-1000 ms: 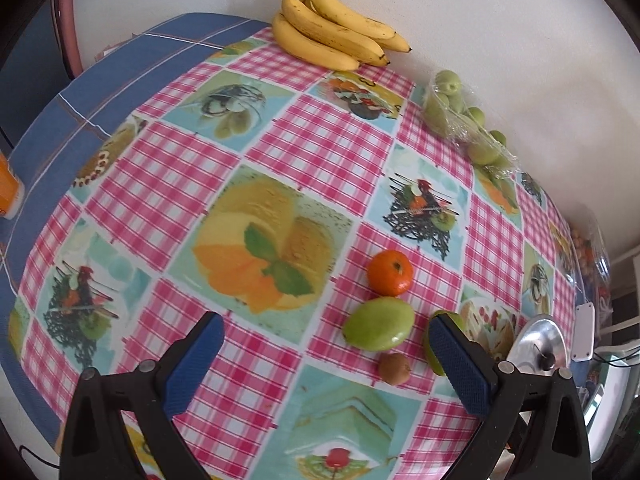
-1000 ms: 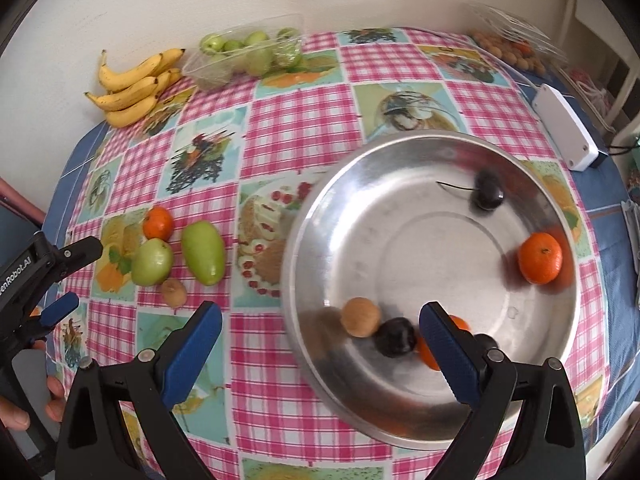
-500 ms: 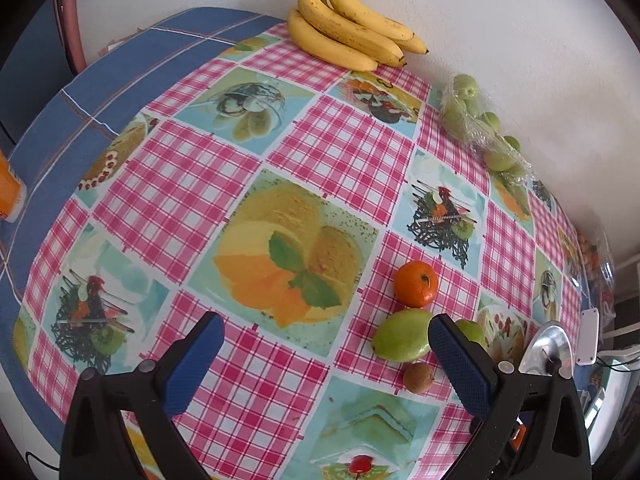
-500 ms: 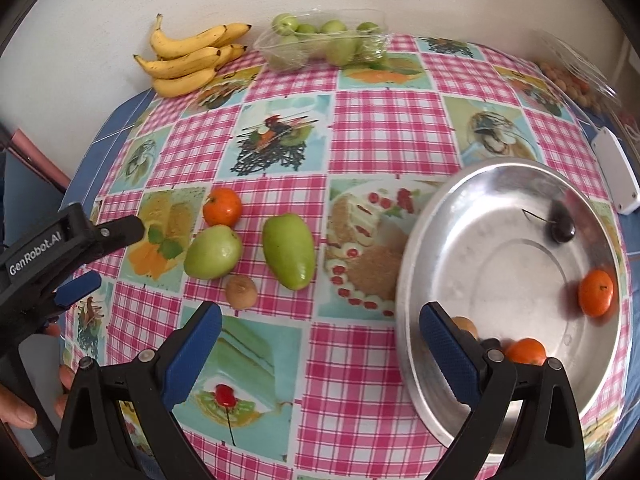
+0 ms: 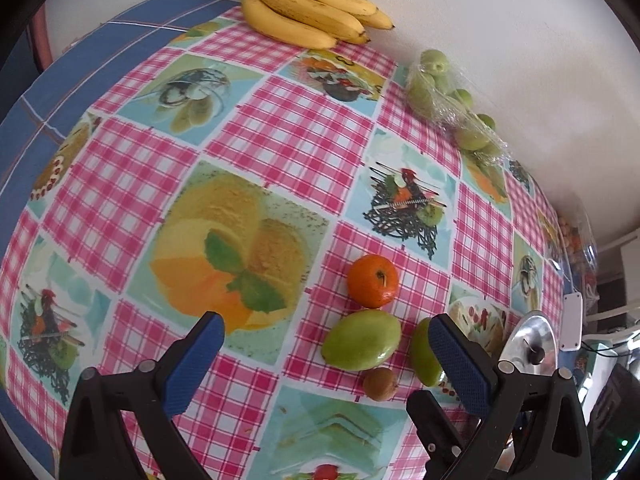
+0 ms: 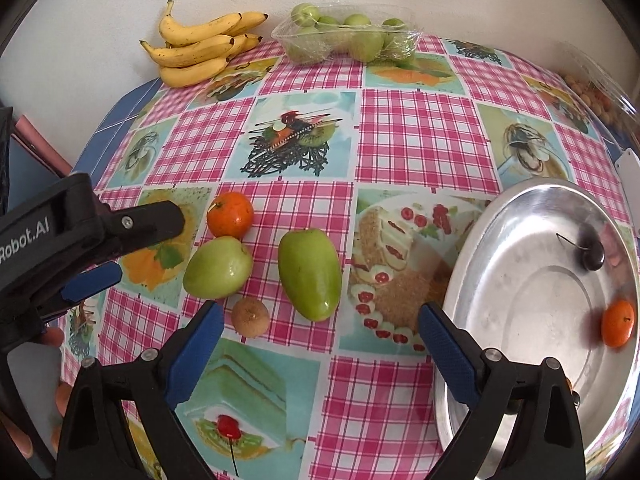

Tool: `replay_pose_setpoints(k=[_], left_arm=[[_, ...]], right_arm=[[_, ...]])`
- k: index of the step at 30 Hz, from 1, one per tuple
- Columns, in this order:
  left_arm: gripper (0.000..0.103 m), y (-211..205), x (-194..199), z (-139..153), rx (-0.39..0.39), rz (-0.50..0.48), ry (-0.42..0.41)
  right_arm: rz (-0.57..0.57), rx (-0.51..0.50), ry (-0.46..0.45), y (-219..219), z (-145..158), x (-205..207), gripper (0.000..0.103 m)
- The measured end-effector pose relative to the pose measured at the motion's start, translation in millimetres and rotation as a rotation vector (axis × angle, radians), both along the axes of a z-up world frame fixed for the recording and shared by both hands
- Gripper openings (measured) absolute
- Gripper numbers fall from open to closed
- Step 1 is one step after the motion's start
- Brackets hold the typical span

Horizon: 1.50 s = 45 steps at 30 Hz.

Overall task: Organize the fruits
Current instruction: 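Grasp the elongated green mango with the right tool while the left tool grasps the rounder mango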

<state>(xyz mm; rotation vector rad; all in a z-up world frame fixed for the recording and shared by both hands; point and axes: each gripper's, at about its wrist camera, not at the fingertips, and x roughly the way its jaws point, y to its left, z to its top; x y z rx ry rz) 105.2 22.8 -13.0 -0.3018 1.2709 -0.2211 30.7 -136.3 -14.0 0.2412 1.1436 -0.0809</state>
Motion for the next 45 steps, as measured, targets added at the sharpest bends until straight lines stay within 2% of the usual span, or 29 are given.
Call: replay_pose_setpoints(k=[3, 7, 10, 13, 18, 21, 23, 25, 29, 33, 45], left_arm=[[0.102, -10, 1, -4, 0.020, -0.032, 0.002], [0.099, -20, 4, -13, 0.008, -0.059, 0.024], [0.094, -25, 6, -18, 0.015, -0.072, 0.038], [0.094, -28, 6, -23, 0.018, -0.067, 0.057], [0.082, -33, 6, -31, 0.008, -0.080, 0.086], [0.079, -35, 7, -30, 0.010, -0.080, 0.078], [0.072, -34, 7, -30, 0.017, -0.071, 0.074], [0.068, -34, 7, -29, 0.023, -0.073, 0.071], [0.055, -34, 8, -29, -0.023, -0.078, 0.083], [0.055, -34, 6, -29, -0.032, -0.078, 0.090], [0.054, -34, 4, -29, -0.037, -0.081, 0.114]], right_arm=[[0.005, -0.001, 0.001, 0, -3, 6, 0.079], [0.012, 0.003, 0.011, -1, -9, 12, 0.076], [0.015, 0.002, 0.017, -1, -13, 16, 0.067], [0.010, 0.004, 0.027, -3, -16, 18, 0.066], [0.007, 0.008, 0.038, -5, -21, 20, 0.065], [0.011, 0.008, 0.039, -4, -22, 22, 0.065], [0.014, 0.009, 0.043, -3, -24, 23, 0.065], [0.014, 0.003, 0.041, -2, -24, 24, 0.064], [0.022, 0.007, 0.040, -2, -23, 25, 0.050], [0.031, 0.023, 0.037, -1, -24, 26, 0.039], [0.031, 0.033, 0.047, -4, -22, 16, 0.038]])
